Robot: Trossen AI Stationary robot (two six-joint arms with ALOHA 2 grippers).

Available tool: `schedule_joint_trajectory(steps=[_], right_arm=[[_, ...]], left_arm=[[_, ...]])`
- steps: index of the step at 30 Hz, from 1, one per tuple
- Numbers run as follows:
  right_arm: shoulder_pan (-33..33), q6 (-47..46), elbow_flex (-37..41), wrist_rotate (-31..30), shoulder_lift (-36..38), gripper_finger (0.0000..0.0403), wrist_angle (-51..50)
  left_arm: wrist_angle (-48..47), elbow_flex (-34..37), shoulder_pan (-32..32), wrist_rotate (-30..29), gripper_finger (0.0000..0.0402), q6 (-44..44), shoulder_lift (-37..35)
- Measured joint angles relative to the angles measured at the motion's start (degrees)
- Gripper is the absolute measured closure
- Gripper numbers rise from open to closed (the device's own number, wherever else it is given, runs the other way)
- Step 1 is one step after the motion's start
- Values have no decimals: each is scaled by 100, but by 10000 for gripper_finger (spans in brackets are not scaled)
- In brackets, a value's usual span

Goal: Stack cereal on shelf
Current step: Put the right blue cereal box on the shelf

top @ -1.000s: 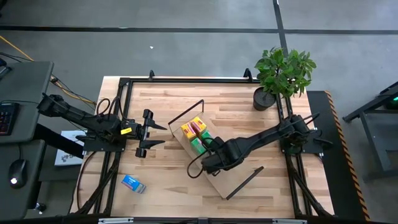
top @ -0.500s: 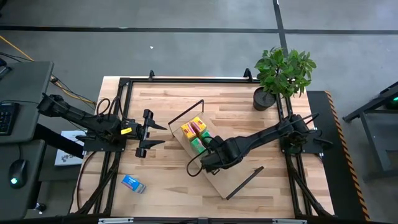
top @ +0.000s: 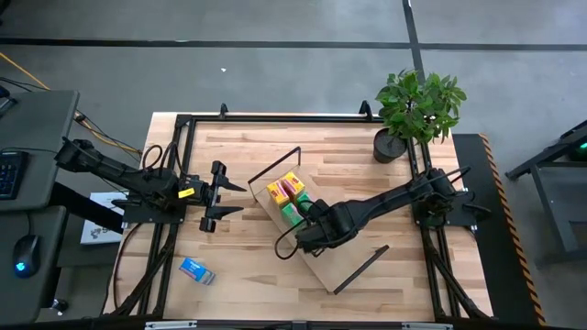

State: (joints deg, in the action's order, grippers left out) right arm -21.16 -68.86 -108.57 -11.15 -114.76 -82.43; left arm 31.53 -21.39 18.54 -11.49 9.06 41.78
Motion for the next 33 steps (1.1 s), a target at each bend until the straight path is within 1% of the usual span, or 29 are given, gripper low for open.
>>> schedule_joint_trajectory(steps=[6,12,15,18,22,26,30,33], right_arm=[[55,471,-162,101,3,191,-29],[29,891,-687,113,7,191,-267],[-54,1116,-996,76,7,191,-551],[-155,1276,-1246,-93,9,191,-783],[-272,1343,-1412,-403,51,190,-762],[-298,1091,-1333,-610,196,190,-777],[-377,996,-1335,-1179,325,190,-765],[-432,971,-1252,-1326,387,191,-750]], left_arm=[[0,0,0,0,194,2,0],[-1,0,-1,0,194,5,0],[-2,0,-1,0,194,7,0],[-4,0,0,0,194,7,0],[-4,0,0,0,194,8,0],[-7,-2,0,0,194,9,0],[-26,-2,-1,0,194,6,0],[-31,-2,1,0,194,0,0]])
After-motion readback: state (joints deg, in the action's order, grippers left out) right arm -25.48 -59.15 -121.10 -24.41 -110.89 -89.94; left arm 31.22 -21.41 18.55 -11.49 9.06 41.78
